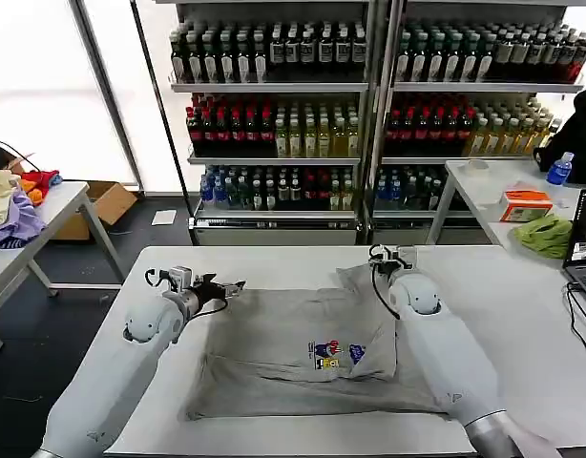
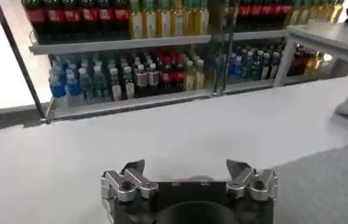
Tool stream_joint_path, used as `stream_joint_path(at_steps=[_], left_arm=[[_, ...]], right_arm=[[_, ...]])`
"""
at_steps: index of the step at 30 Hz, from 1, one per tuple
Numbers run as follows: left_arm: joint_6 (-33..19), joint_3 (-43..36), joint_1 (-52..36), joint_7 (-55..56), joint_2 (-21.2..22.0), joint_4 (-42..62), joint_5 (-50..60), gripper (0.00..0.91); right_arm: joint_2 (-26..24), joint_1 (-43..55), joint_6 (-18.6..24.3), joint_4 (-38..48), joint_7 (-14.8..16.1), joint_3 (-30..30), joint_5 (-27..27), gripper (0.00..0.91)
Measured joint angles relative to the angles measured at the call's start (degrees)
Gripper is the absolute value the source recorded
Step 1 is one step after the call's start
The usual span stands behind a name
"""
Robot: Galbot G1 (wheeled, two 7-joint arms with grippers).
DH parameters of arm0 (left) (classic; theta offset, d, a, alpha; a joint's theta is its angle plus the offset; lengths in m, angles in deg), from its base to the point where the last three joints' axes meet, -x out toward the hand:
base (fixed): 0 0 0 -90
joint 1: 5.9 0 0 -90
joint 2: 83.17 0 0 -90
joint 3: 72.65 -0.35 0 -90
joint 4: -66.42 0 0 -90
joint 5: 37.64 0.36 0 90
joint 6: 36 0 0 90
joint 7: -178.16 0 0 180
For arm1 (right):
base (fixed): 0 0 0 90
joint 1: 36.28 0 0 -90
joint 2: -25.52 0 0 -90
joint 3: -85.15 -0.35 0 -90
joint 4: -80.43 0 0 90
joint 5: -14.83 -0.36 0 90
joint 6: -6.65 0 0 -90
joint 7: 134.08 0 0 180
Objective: Fold and organize the clothes.
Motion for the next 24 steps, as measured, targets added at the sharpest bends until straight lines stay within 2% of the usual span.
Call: stream_joint_path(at_steps=[16,17,19,21,22,23,24], left_arm=[[-0.3,0.3,0.1,-0.3,0.9,2.3,0.6,0.897],[-0.4,0.4,0.1,-0.3,0.9,2.4,0.7,0.776],[-0.4,0.5,0.2,-0.3,1.1,2.7,0.8,0.655],[-0.5,0.6,0.3,-0.3,1.1,2.8,1.0,0.312],[-0.5,0.6,0.4,-0.3,1.1,2.8,1.1,0.222],[-0.6,0.6,0.5,-0.3,1.1,2.7,1.2,0.081],[-0.6,0.6,0.6,-0.3,1.1,2.7,1.3,0.040]], right_arm=[[1.7,0.1,0.3,3.0,0.6,-0.7,0.3,0.907],[1.7,0.0,0.4,3.2,0.6,-0.7,0.3,0.907],[1.9,-0.1,0.4,3.3,0.6,-0.8,0.4,0.907],[2.0,-0.2,0.5,3.5,0.6,-1.0,0.4,0.907],[2.1,-0.3,0.5,3.5,0.5,-1.1,0.4,0.877],[2.2,-0.4,0.5,3.6,0.5,-1.2,0.4,0.786],[2.3,-0.6,0.5,3.6,0.5,-1.4,0.3,0.736]])
